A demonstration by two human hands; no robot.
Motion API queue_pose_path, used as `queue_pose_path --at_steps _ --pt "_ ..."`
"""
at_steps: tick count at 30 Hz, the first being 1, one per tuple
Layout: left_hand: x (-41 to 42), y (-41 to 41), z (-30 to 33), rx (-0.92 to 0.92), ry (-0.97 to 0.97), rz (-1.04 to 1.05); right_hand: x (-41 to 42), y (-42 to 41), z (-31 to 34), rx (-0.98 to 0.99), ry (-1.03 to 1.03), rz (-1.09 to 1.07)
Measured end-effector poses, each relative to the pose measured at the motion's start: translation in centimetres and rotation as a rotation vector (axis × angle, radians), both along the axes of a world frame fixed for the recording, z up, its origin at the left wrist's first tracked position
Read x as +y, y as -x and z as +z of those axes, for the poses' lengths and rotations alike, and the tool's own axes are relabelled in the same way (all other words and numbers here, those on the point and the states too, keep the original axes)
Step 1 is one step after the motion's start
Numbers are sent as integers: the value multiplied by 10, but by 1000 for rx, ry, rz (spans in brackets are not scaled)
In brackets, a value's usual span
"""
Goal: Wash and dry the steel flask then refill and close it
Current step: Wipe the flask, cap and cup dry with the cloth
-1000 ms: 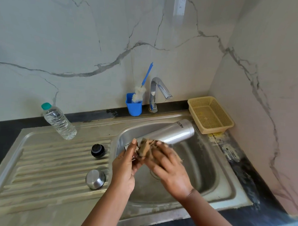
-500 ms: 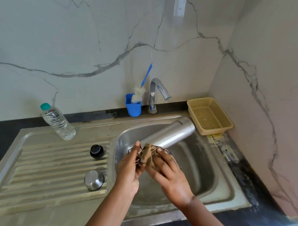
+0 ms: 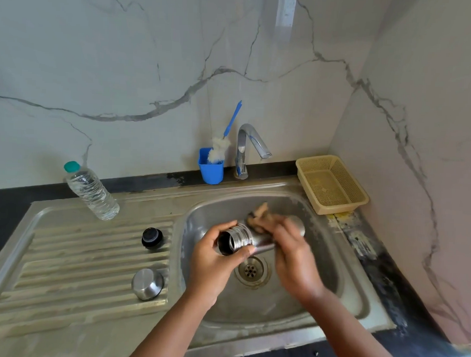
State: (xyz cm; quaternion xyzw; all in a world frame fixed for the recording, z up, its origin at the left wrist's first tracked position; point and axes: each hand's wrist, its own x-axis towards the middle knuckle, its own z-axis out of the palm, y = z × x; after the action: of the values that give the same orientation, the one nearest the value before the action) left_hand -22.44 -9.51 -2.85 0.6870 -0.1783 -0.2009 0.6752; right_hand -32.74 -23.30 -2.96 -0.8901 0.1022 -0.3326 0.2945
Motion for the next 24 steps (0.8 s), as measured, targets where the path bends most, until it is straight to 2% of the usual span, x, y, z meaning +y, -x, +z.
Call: queue_pose_path --at_steps 1,3,5,8,12,14,16,18,19,21,24 --pt "-1 -1 -1 -52 -28 -22 12 -1 5 6 12 93" --pt "-2 -3 0 -27 -15 -69 26 0 10 12 85 239" --pt "0 -4 -3 -40 -11 -60 24 1 7 12 127 280" --pt "7 -5 -8 -195 -130 -44 5 -3 -1 41 41 168" --pt "16 -4 -3 -331 -69 -131 -44 -7 -24 123 -111 -54" --pt "20 -4 0 -496 -75 -195 -66 -6 -33 207 -334 -153" --pt "23 -4 5 -613 -76 -253 -76 -2 -37 186 -811 -211" --pt "25 -9 9 -647 -60 -301 -78 4 -40 103 -1275 -200" --pt "26 -12 11 -639 -52 -331 -77 7 -43 72 -1435 -169" --pt "29 -19 15 -593 -31 -398 -72 12 -47 63 -1605 -101" --pt "36 -32 23 -532 -23 -517 -61 12 -48 25 -1690 -102"
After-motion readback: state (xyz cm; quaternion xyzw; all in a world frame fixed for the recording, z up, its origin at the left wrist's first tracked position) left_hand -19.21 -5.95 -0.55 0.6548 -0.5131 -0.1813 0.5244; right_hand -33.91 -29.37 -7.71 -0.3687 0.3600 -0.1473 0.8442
